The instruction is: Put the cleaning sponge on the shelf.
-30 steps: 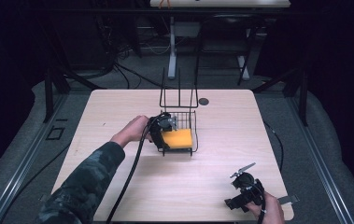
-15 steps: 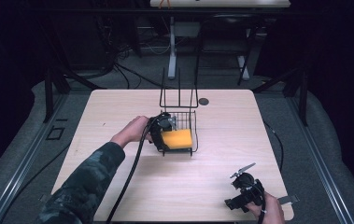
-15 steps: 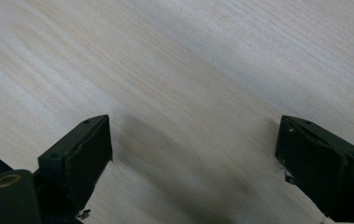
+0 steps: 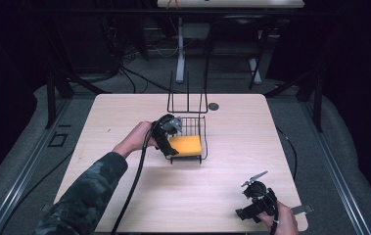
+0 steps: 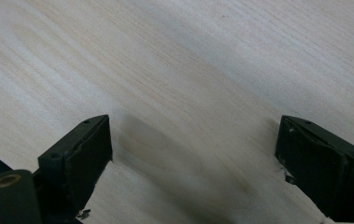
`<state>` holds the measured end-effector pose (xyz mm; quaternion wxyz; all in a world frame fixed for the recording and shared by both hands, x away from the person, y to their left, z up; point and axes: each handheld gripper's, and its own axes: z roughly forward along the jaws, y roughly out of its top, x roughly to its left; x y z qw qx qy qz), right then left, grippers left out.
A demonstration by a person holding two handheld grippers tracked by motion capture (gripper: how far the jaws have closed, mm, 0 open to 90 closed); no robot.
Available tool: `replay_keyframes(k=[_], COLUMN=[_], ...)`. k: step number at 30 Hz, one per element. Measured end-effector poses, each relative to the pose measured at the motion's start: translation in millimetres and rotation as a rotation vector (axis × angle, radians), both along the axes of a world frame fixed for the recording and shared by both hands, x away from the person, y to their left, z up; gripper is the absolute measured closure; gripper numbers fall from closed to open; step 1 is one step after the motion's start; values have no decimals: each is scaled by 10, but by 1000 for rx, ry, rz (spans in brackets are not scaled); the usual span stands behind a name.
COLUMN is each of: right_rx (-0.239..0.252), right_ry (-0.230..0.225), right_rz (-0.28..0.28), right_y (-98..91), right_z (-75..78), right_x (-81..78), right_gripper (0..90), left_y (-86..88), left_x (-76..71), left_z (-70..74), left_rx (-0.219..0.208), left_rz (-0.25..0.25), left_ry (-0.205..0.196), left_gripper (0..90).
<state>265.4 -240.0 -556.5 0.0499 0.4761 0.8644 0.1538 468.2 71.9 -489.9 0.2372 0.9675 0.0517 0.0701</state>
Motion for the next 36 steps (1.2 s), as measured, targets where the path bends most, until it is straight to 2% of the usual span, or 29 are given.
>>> replay_keyframes(k=[11,13,19,23,25,27,29,33,36], right_rx=[-1,-1,-5,-6,-9,-4,-3,-4,-8], right_ry=[7,7,-2,-2,0,4,-2,-7,-11], right_rz=[-8,-6,10,9,4,-5,-8,2,-1], right_y=[5,6,4,5,4,4,5,11,26], right_z=[9,7,2,2,4,5,8,13,4], right_x=[-6,-4,4,3,2,-1,-7,-11,-14], right_gripper=[103,103,103,104,104,104,104,106,107], left_y=[191,235,385,510,535,585,647,760,859], left_x=[-130,-176,-300,-403,-426,-483,-528,-660,-754], left_z=[77,101,171,228,237,255,287,306,296], left_rx=[-53,-63,-70,-102,-100,-88,-105,-108,-72], left_rz=[21,32,57,83,90,107,119,161,207], left_ry=[16,1,-4,-10,-9,-29,-20,-45,-54], left_gripper=[57,48,19,11,5,6,6,5,6])
